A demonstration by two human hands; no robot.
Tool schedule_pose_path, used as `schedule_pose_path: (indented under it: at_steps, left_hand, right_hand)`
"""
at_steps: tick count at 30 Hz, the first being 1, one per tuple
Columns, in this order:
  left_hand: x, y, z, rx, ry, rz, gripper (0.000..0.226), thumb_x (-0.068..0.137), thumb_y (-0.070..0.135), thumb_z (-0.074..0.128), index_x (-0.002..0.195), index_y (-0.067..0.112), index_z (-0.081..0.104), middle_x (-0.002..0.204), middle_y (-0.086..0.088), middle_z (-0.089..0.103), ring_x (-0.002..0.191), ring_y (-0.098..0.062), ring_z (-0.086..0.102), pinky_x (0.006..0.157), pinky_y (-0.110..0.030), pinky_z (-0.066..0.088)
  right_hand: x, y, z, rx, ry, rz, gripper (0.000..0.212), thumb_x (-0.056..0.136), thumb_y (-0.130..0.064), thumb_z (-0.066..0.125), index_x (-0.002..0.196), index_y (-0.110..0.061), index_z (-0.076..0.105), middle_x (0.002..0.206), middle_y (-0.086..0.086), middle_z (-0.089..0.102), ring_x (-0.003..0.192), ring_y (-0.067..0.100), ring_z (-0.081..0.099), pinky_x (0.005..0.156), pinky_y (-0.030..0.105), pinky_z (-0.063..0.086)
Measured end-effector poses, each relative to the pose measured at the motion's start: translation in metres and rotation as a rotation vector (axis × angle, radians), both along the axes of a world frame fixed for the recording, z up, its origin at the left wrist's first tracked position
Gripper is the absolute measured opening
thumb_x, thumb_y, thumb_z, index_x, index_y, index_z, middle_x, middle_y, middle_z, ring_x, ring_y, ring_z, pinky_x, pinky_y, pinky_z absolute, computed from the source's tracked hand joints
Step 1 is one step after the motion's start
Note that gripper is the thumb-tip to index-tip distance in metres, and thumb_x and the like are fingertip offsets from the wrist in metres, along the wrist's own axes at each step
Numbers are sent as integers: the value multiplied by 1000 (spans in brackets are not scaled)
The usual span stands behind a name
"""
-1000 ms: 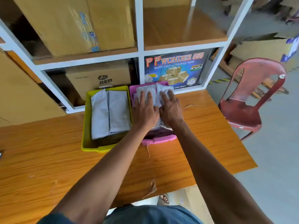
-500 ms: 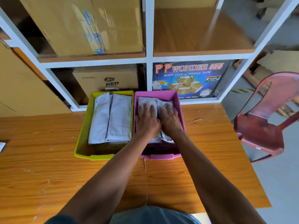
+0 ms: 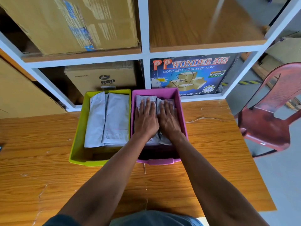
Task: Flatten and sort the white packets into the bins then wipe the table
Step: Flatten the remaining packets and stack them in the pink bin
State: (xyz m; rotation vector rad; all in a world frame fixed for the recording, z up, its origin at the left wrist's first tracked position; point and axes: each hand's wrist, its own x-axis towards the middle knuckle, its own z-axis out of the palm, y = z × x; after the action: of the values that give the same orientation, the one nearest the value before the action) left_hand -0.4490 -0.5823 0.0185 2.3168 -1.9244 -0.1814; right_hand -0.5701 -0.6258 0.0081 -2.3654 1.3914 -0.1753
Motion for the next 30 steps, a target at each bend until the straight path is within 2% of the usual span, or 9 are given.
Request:
schedule_pose_path:
  at_steps: [1, 3, 7, 13, 16, 18, 20, 24, 30]
  left_hand:
    - [1, 1, -1, -3, -3, -2, 68, 110, 37, 32, 169, 16, 5, 176, -9, -6, 162, -29, -13, 131, -53, 4]
    - [2, 2, -4, -17, -9, -5, 70, 109, 37, 34, 169, 16, 3, 176, -9, -7, 162, -30, -14, 131, -53, 5]
    - [3, 2, -15, -41, -46, -19, 72, 106, 37, 31, 169, 13, 3, 175, -13, -7, 161, -34, -15, 131, -53, 5]
    - [5, 0, -23, -29, -61, -29, 74, 102, 39, 23, 169, 11, 6, 175, -14, -6, 161, -35, -15, 130, -54, 4]
    - [5, -1, -20, -6, -15, -24, 71, 106, 36, 29, 169, 12, 7, 176, -13, -6, 161, -35, -15, 131, -52, 1]
    - [4, -3, -14, -3, 26, -17, 69, 108, 34, 34, 169, 13, 9, 176, -12, -5, 162, -34, -13, 131, -51, -1]
    - [4, -5, -8, -30, 37, -11, 68, 108, 34, 36, 169, 13, 12, 176, -11, -2, 162, -33, -9, 131, -52, 1]
    - [5, -6, -6, -72, 13, -18, 69, 107, 32, 40, 168, 12, 14, 176, -13, 4, 163, -36, -2, 131, -53, 3]
    - [9, -9, -18, -39, 25, -39, 69, 108, 31, 39, 168, 10, 12, 176, -15, -1, 162, -37, -10, 131, -52, 1]
  right_hand:
    - [1, -3, -4, 0, -4, -13, 73, 105, -40, 17, 164, -2, -4, 172, 19, -7, 159, 37, -10, 129, 53, -3]
    - [4, -6, -9, -25, 9, -30, 73, 106, -39, 22, 163, -1, -6, 172, 19, -7, 159, 36, -9, 127, 47, -12]
    - [7, -10, -11, -49, 74, 10, 72, 111, -32, 30, 161, 2, -11, 171, 22, -13, 159, 36, -13, 108, 30, -38]
    - [9, -13, -11, -45, 191, 19, 73, 112, -41, 25, 163, -3, -12, 171, 15, -18, 158, 32, -19, 97, 28, -46]
    - [8, -12, -9, -69, 214, 44, 73, 112, -39, 27, 163, -2, -9, 171, 18, -16, 158, 35, -18, 104, 34, -42]
    - [8, -11, -10, -141, 173, 14, 70, 112, -34, 32, 164, 0, -1, 171, 21, -8, 159, 38, -10, 122, 46, -25]
    - [9, -8, -13, -190, 116, -39, 67, 111, -32, 31, 164, 1, 5, 171, 22, -1, 159, 39, -3, 128, 49, -7]
    - [8, -3, -20, -130, 133, -39, 77, 101, -44, 0, 163, 1, 0, 171, 21, -4, 159, 37, -8, 129, 50, -3]
    - [9, -11, -27, -132, 103, -5, 71, 111, -32, 34, 162, 5, 0, 170, 25, -5, 158, 42, -10, 129, 53, -7]
